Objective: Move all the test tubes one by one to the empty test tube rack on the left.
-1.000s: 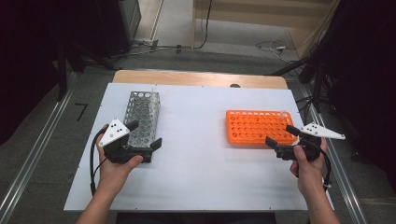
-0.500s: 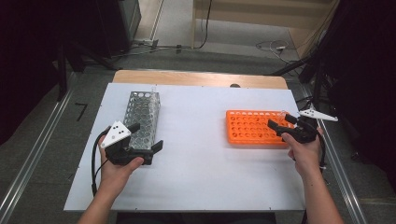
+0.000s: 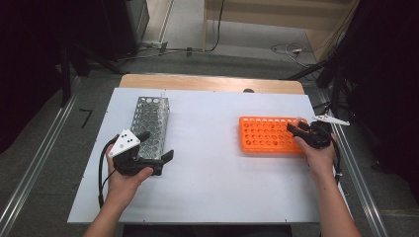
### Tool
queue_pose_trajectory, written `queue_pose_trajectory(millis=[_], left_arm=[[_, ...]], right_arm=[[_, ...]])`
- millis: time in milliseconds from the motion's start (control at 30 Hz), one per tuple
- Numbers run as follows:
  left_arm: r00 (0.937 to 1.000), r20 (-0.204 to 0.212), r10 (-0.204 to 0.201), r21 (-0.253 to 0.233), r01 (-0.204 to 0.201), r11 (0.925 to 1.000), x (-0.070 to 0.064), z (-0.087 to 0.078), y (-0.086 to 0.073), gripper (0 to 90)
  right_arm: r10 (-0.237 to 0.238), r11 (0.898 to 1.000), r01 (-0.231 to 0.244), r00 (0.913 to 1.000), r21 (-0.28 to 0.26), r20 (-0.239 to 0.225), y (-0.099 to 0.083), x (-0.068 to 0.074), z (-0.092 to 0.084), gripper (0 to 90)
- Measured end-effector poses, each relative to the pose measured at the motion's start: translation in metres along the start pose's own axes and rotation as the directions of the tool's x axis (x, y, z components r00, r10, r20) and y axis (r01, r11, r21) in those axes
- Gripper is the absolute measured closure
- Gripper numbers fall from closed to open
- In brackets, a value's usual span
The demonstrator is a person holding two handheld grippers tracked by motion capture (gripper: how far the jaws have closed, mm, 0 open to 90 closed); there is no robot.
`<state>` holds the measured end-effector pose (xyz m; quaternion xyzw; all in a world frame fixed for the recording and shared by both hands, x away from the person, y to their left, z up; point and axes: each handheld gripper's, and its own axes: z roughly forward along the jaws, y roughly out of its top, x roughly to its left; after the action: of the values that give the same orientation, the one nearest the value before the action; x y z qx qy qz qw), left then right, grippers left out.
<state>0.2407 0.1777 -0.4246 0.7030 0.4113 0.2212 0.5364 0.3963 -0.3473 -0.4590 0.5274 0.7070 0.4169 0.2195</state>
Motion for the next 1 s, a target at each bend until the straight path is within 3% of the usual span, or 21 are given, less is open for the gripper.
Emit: queue_pose_trajectory(millis=[200,333,433,500,667,1000], left_arm=[[1.0,0.006,-0.002,0.001,0.002,1.0,0.0,0.001,0.0,0.0],[1.0,0.007,-0.001,0.002,0.001,1.0,-0.001,0.002,-0.001,0.0],[1.0,0.008,-0.004,0.002,0.004,1.0,-0.001,0.002,-0.001,0.0],[0.9999,0.01,-0.005,0.001,0.005,1.0,0.0,0.001,-0.001,0.0],[1.0,0.007,-0.006,-0.004,0.006,1.0,0.0,0.0,0.0,0.0],[1.0,0.004,0.001,-0.004,-0.001,1.0,-0.001,-0.001,0.0,0.0]], right_arm=[[-0.026,1.0,0.025,0.9984,0.013,0.05,-0.003,0.0,0.005,58.2],[-0.039,0.999,0.038,0.9962,0.012,0.078,-0.007,0.002,0.008,62.3],[-0.055,0.999,0.054,0.9949,0.006,0.085,-0.007,0.004,0.008,66.7],[-0.055,0.998,0.055,0.9971,0.001,0.053,-0.007,0.003,0.007,72.9],[-0.077,0.997,0.077,0.9954,-0.007,0.057,-0.007,0.005,0.006,73.4],[-0.082,0.991,0.086,0.9954,-0.102,0.051,0.001,0.008,-0.016,73.5]])
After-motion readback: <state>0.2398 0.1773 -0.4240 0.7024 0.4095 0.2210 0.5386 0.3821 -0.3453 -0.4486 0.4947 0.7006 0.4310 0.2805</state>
